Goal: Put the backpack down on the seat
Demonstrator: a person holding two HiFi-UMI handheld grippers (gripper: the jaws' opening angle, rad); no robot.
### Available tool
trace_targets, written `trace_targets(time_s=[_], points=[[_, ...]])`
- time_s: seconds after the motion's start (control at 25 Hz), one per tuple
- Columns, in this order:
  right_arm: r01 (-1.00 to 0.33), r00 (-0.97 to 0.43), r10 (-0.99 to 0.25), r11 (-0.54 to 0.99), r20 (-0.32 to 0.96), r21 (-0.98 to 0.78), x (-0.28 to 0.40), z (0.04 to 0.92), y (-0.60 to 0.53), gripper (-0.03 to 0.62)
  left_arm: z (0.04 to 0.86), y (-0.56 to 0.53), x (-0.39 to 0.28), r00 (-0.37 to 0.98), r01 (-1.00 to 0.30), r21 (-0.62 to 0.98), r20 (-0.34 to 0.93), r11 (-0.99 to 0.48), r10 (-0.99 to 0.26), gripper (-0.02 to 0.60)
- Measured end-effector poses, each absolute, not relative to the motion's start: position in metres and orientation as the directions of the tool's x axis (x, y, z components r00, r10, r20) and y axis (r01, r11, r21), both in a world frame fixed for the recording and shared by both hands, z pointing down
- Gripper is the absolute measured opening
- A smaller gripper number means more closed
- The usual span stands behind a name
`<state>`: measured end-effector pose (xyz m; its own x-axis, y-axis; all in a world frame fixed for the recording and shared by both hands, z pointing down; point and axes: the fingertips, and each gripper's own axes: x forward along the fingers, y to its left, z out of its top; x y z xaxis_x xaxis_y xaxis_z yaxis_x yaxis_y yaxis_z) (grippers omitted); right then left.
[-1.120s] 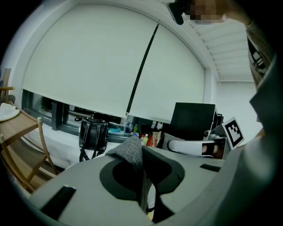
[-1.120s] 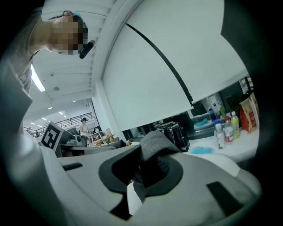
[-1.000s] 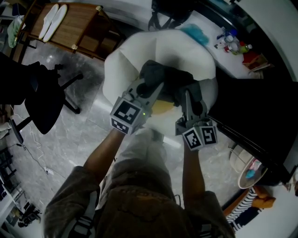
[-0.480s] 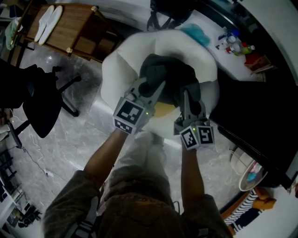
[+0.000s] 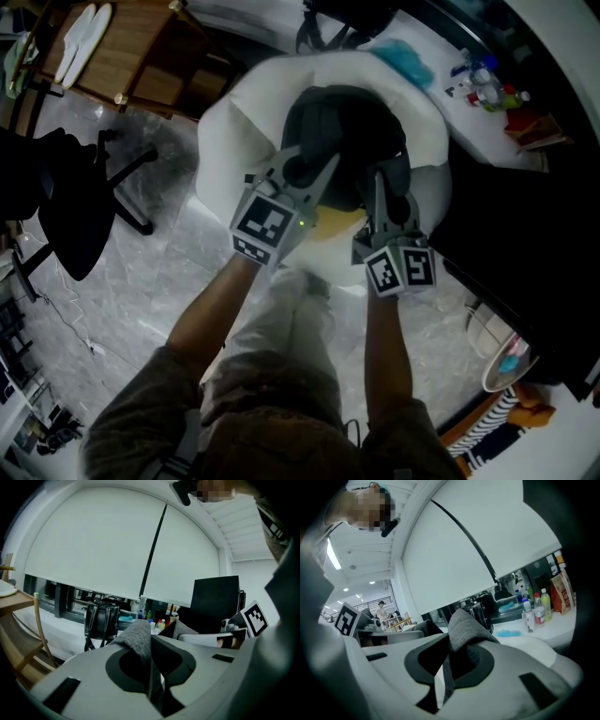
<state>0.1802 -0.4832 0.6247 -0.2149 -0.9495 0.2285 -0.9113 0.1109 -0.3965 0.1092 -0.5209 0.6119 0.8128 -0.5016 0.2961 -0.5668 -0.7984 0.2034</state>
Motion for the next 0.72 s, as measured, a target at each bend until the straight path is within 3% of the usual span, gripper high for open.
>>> trace_targets(time_s=[0.72], points=[[-0.921,-0.208,-0.938,0.093,0.276,-0.379,0.18,0.695,-0.501,0.046,0.685,-0.532,0.122,0.799,-0.583,0.224,0.329,-0.781,-0.503,0.034]])
